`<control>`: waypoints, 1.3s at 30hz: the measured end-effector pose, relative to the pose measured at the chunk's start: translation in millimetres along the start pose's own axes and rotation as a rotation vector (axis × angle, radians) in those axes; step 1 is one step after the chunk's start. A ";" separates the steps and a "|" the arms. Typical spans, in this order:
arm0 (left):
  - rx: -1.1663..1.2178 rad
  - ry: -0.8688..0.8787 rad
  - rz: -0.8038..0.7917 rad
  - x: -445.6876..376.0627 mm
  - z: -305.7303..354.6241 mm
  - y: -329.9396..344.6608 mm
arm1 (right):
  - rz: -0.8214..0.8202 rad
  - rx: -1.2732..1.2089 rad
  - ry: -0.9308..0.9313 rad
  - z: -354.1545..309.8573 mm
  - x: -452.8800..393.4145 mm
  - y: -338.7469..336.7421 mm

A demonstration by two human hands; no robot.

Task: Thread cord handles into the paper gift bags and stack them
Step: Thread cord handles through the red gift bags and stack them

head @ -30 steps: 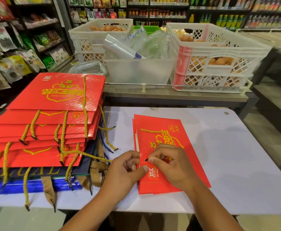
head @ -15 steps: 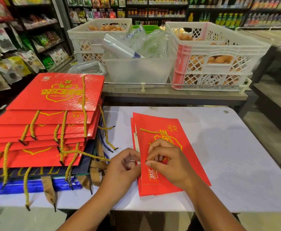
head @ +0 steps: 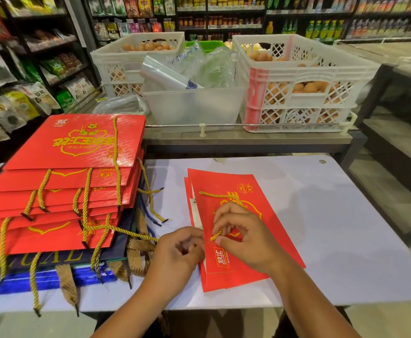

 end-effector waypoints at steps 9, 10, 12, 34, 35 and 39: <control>0.136 0.015 0.011 -0.8 7.2 -2.2 | -0.006 -0.029 0.001 -1.1 0.7 1.3; 0.149 0.012 0.009 -0.9 6.7 -2.6 | 0.003 -0.042 -0.006 -1.0 0.5 1.5; 0.176 0.012 0.000 -0.9 4.9 -3.0 | 0.035 -0.081 -0.023 -0.2 -0.2 1.3; 0.305 -0.051 0.056 -3.3 1.6 -8.0 | -0.375 0.756 0.031 -26.1 81.0 -12.5; 0.316 -0.060 0.047 -2.8 2.0 -8.5 | -0.387 0.772 0.029 -28.1 83.4 -12.4; 0.370 -0.090 0.022 -1.8 3.3 -10.5 | -0.438 0.856 0.057 -40.3 87.2 -15.0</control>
Point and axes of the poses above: each hand's wrist, its own x-axis away from the middle knuckle, its own y-axis out of the palm, z = x × y, the point moved 3 cm from there along -x, towards the middle knuckle, and after that the axes turned 2 degrees about z, right-handed, at the moved point
